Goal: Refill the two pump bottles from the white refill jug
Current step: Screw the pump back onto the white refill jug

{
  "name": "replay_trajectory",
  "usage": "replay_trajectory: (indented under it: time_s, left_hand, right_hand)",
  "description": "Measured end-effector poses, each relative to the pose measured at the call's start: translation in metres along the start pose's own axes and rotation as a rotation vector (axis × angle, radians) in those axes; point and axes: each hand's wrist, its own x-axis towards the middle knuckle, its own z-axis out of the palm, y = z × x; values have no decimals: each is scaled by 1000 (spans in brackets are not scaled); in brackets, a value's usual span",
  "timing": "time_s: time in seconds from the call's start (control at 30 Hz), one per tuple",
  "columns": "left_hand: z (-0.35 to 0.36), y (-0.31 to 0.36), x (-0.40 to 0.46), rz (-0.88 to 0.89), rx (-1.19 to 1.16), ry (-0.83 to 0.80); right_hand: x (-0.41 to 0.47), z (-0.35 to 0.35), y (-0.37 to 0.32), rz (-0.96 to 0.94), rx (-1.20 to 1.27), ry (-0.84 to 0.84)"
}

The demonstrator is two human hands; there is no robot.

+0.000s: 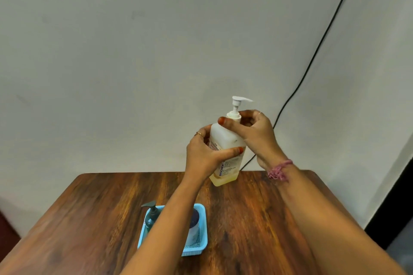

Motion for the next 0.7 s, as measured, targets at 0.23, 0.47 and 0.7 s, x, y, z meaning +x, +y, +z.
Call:
replay_trajectory:
  time_s: [0.23,0.47,0.7]
  left_hand:
    - [-3,-4,-1,-35,-21,-45]
    - [-1,-9,-4,-57,-68,-36]
    - [-12,-11,-4,-124,-81,-197]
  right_hand:
    - [5,-30,-4,78,154,-400]
    - [-6,-1,5,43,-16,-37]
    - [2,-27,-4,64,103,-517]
